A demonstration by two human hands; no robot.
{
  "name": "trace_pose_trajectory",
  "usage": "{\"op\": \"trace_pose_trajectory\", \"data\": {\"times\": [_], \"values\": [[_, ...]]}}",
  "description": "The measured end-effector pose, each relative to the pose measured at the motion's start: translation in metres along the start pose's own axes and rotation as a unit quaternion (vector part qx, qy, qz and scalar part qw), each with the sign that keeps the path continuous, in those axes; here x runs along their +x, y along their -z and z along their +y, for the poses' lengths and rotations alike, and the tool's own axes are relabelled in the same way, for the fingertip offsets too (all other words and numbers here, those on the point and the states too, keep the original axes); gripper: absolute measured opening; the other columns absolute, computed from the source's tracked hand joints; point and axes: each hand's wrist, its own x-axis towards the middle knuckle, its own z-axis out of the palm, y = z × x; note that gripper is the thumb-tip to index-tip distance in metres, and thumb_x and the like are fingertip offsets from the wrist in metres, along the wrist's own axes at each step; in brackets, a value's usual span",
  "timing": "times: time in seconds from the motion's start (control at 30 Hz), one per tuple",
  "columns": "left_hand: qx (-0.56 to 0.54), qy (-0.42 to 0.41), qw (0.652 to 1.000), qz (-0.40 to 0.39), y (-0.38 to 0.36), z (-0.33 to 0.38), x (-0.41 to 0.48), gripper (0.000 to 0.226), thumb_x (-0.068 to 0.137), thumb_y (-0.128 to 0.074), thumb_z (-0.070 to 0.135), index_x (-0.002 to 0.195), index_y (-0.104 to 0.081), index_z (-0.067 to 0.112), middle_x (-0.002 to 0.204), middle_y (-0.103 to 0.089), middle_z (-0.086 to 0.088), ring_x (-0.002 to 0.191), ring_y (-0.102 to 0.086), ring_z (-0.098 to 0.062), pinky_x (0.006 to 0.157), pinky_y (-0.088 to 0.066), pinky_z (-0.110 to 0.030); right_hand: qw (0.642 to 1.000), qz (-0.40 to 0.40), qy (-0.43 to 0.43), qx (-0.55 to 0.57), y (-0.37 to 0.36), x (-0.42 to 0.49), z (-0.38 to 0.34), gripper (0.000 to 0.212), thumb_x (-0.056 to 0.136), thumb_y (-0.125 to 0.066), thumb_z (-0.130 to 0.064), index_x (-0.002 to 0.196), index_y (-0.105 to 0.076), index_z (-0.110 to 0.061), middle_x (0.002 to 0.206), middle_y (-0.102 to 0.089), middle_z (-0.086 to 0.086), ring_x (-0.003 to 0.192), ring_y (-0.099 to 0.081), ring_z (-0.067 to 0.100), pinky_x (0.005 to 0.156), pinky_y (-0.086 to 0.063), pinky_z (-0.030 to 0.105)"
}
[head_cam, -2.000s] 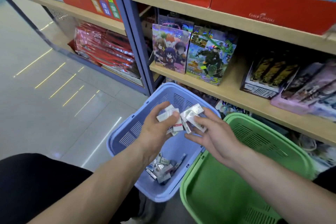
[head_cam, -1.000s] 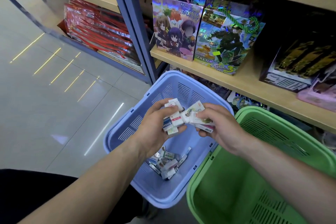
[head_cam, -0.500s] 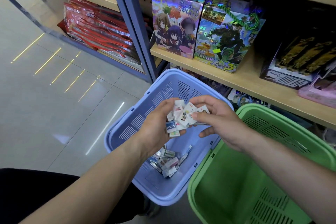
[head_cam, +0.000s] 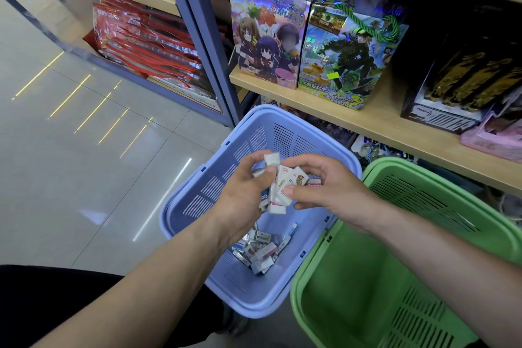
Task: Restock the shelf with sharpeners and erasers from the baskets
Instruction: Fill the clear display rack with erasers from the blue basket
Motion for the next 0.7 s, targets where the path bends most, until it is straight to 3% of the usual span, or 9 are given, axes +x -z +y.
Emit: {"op": "trace_pose_trajectory", "data": {"times": [0.3, 0.47, 0.7], "values": [[0.015, -0.024, 0.999, 0.029, -0.001, -0.003, 0.001, 0.024, 0.103, -0.058, 0.016, 0.126, -0.056, 0.019, 0.097, -0.072, -0.012, 0.078, -0.069, -0.024, 0.053, -0.052, -0.029, 0.998, -0.001, -0.036, 0.046, -0.005, -0.003, 0.004, 0.041, 0.082, -0.081, -0.005, 0.117, -0.067, -0.021, 0.118, -0.071, -0.001, 0.096, -0.075, 0.023, 0.080, -0.063, 0.044], [-0.021, 0.012, 0.999, 0.039, -0.004, 0.003, 0.001, 0.014, 0.106, -0.052, 0.026, 0.115, -0.063, 0.023, 0.090, -0.071, -0.003, 0.073, -0.066, -0.018, 0.056, -0.050, -0.031, 0.996, -0.018, -0.058, 0.071, -0.004, -0.002, 0.004, 0.042, 0.079, -0.081, 0.001, 0.114, -0.064, -0.014, 0.099, -0.073, -0.008, 0.088, -0.073, 0.019, 0.074, -0.063, 0.039], [-0.092, 0.035, 0.995, 0.023, 0.000, 0.009, 0.003, 0.033, 0.099, -0.048, 0.001, 0.125, -0.063, 0.015, 0.111, -0.070, -0.016, 0.085, -0.068, -0.029, 0.059, -0.056, -0.034, 0.994, 0.009, -0.058, 0.093, 0.003, 0.000, 0.005, 0.052, 0.064, -0.087, -0.010, 0.112, -0.067, -0.014, 0.102, -0.076, -0.001, 0.084, -0.071, 0.015, 0.062, -0.058, 0.026]]}}
